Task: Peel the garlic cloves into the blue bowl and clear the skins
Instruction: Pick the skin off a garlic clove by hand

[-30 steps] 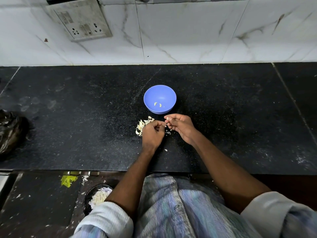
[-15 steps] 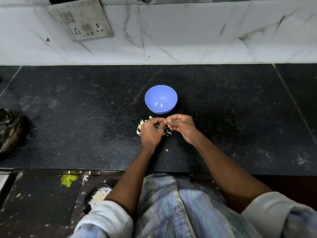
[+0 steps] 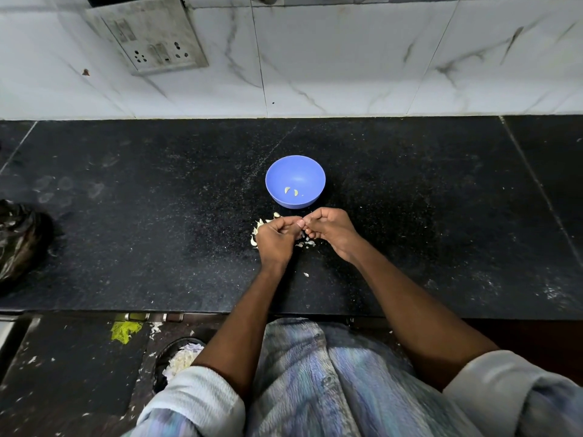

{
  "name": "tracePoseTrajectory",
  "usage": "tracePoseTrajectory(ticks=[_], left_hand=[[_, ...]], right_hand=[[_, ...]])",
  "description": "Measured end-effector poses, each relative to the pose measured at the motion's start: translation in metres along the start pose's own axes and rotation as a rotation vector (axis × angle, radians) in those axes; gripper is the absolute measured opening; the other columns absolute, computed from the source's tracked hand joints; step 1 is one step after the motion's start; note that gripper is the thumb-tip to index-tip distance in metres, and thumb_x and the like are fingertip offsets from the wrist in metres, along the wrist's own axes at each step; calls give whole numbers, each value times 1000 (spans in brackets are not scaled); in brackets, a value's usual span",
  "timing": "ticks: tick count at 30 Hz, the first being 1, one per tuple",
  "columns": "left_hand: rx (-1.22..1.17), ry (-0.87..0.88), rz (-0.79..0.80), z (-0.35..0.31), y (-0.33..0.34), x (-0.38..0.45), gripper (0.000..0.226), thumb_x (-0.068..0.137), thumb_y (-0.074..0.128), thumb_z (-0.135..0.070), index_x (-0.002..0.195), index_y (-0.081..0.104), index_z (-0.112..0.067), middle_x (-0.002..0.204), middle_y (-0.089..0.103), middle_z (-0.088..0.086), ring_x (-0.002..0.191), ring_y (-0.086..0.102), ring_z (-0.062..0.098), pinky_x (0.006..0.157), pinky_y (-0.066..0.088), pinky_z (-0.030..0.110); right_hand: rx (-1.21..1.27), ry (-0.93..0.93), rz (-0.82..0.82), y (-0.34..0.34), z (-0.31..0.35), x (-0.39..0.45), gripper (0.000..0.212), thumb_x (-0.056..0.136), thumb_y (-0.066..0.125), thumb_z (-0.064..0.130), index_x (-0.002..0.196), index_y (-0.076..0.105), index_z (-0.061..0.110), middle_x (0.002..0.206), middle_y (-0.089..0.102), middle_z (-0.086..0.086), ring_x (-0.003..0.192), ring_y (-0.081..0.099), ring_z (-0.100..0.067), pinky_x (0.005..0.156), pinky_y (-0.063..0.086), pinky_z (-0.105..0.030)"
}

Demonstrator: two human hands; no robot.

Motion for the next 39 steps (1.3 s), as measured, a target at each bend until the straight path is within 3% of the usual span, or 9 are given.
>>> tracePoseTrajectory(ticks=[4, 15, 17, 22, 26, 30, 32, 36, 39], left_hand=[[23, -19, -25, 4, 2, 0, 5, 93, 78, -6, 93, 83, -5, 85, 81, 4, 79, 78, 17, 81, 64, 37], [429, 273, -71, -2, -4, -7, 5, 92, 81, -18, 89, 79, -22, 87, 73, -12, 78, 67, 5, 69, 48, 11], [322, 212, -84, 0, -4, -2, 7, 89, 84, -13, 86, 81, -18, 82, 76, -9, 72, 69, 7, 67, 52, 15], [-270, -371, -5, 1, 12, 4, 23, 93, 64, 6, 82, 78, -7, 71, 74, 3, 67, 62, 13, 61, 52, 20], [-27, 9, -3, 6, 7, 5, 19, 95, 66, -2, 80, 73, -13, 81, 75, 12, 76, 71, 32, 74, 60, 39], [330, 409, 5, 1, -3, 6, 19, 91, 65, 6, 85, 66, -12, 85, 67, 0, 83, 64, 17, 76, 51, 27], [262, 311, 6, 2, -1, 7, 14, 94, 67, 0, 86, 70, -11, 85, 71, 1, 82, 67, 18, 78, 55, 28], [-189, -317, 117, 8, 13, 8, 35, 101, 55, -5, 72, 74, -13, 73, 72, 7, 72, 63, 18, 69, 52, 31], [-310, -427, 87, 7, 14, 9, 31, 103, 56, -4, 77, 73, -8, 72, 70, 5, 68, 60, 13, 62, 50, 21]], right_hand=[[-84, 18, -26, 3, 0, 2, 12, 95, 70, 5, 98, 71, -7, 76, 72, -13, 66, 62, -13, 61, 52, -24], [-16, 179, -10, 6, 0, 5, 15, 98, 69, 13, 88, 71, 1, 66, 68, -4, 62, 58, -12, 60, 50, -24], [-41, 127, -15, 7, 0, 4, 15, 99, 67, 12, 91, 68, -1, 66, 66, -4, 62, 56, -12, 58, 48, -24], [-176, -78, -95, 13, 6, 0, 15, 98, 67, 9, 89, 63, -4, 66, 65, 0, 64, 56, -9, 61, 48, -23], [16, 99, -56, 20, 11, 0, 20, 102, 58, 6, 83, 58, 2, 62, 56, -7, 57, 47, -15, 52, 41, -25], [308, 441, 23, 18, 11, 2, 22, 105, 49, 6, 86, 59, 11, 58, 52, 0, 53, 39, -9, 51, 38, -20], [283, 371, 28, 17, 11, 3, 20, 105, 53, 8, 86, 60, 9, 60, 54, -1, 55, 44, -10, 51, 41, -21], [44, 35, -29, 19, 10, 0, 13, 101, 59, 2, 88, 60, 3, 66, 62, -8, 61, 53, -15, 56, 45, -24], [15, -32, -57, 20, 5, 0, 11, 102, 59, 5, 93, 62, 2, 71, 67, -8, 63, 58, -14, 60, 49, -23]])
Point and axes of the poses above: each hand's wrist, its own x-axis towards the middle knuckle, its own y-axis out of the palm, z = x × y, the point moved 2 cm from there along x, towards the middle knuckle
